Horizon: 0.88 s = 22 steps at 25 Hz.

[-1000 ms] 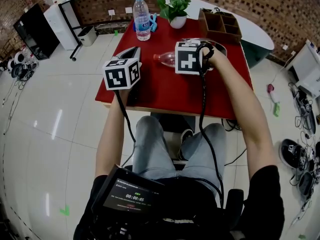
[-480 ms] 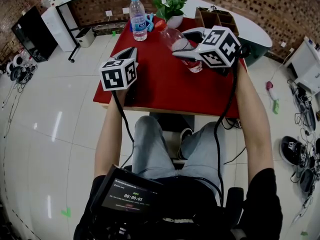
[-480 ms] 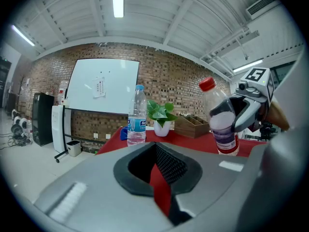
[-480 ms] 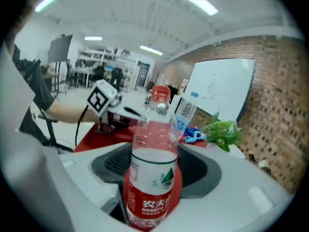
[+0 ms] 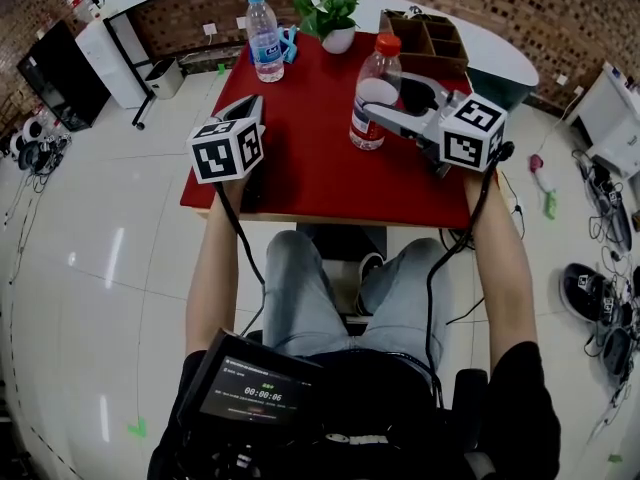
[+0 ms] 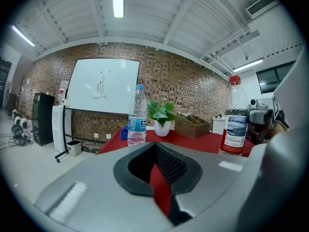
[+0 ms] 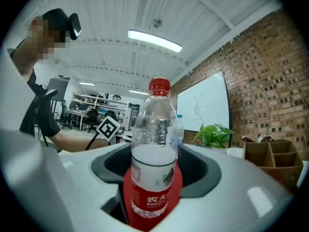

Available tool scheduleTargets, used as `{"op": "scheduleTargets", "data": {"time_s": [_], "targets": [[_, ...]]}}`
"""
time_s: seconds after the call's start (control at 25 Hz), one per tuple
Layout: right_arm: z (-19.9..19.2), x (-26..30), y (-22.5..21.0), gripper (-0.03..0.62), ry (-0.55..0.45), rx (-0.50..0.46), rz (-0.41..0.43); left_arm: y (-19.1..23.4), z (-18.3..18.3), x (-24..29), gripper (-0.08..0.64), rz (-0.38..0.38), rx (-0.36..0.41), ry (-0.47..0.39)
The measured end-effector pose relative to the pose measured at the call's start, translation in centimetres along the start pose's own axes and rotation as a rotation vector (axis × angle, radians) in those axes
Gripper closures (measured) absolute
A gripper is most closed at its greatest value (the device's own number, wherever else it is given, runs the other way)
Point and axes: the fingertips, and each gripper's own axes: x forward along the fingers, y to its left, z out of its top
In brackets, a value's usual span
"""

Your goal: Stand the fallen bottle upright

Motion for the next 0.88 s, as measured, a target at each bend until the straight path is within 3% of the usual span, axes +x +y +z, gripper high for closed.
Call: {"op": "scheduleTargets", "data": {"time_s": [0.2,0.44,0.68,0.88], "targets": [[-0.1,-0.1,-0.2,0.29,-0.041,0.004,-0.013,0.0,-0.1,0.1,0.554,0.006,-0.001,0.001],[0.1,0.1,0.1,0.29,-0.02,-0.025,-0.015,0.0,-0.1,0.0,0.554,0.005,-0.001,0.003],[2.8,-1.4,0.0,0.285,-0.133,0.027,-0.011,-0.1,0.0,0.0,0.554,0.005,-0.001,0.003],[4.8,-3.9,-1.0,0.285,-0.22,0.016,-0.078,-0.1,0.0,-0.1,0.554,0.005,0.0,0.002]]}}
